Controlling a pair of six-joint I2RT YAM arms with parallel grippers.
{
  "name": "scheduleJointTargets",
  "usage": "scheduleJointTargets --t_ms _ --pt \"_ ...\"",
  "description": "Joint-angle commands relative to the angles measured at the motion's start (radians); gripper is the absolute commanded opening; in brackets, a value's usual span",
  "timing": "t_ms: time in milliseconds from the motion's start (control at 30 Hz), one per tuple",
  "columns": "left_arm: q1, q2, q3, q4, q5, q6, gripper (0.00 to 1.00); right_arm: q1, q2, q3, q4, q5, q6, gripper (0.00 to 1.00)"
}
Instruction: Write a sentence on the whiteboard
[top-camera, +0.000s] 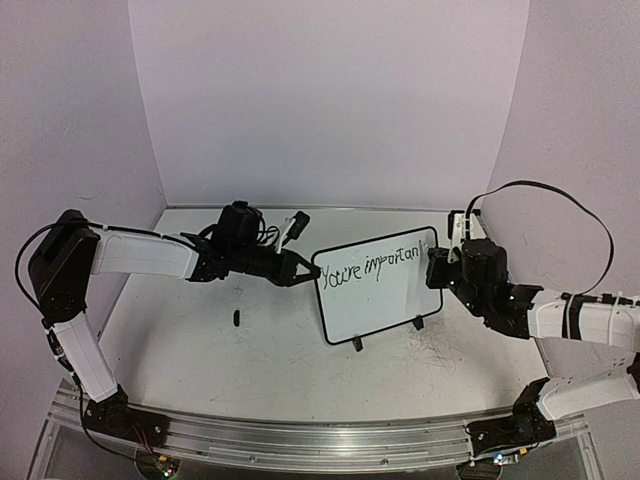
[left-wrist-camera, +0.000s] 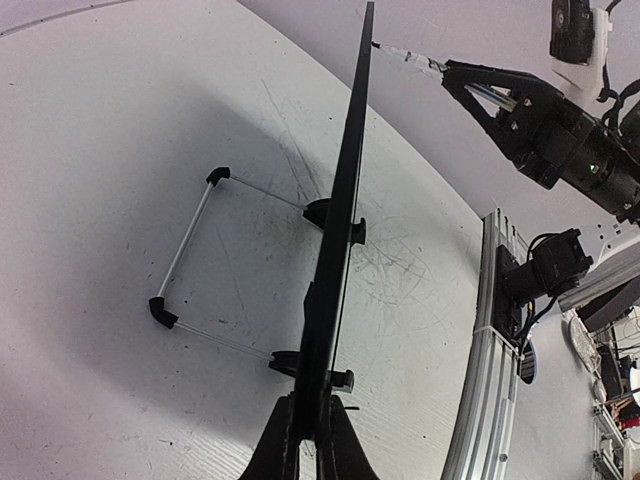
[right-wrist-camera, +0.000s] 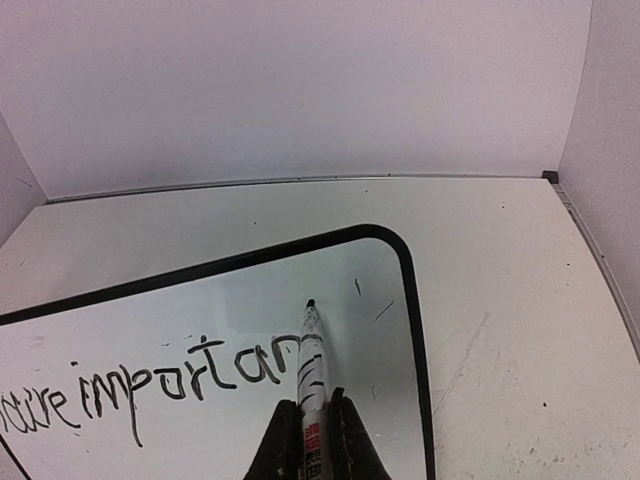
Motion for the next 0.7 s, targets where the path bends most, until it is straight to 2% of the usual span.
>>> scheduleJointTargets --t_ms 0,367,667 --pt "0.0 -0.025 -0.004 -0.029 -0.044 0.042 0.0 -0.003 -0.005 -0.025 -0.012 -0.012 0.03 0.0" --pt "-0.001 -0.026 -0.005 -0.029 -0.044 0.041 0.0 -0.003 -0.012 -0.057 -0.04 -0.01 0.066 0.0" --pt "-0.001 -0.028 -0.006 -0.029 -0.044 0.041 0.0 -0.003 -0.026 -0.03 -0.032 0.055 0.051 0.0"
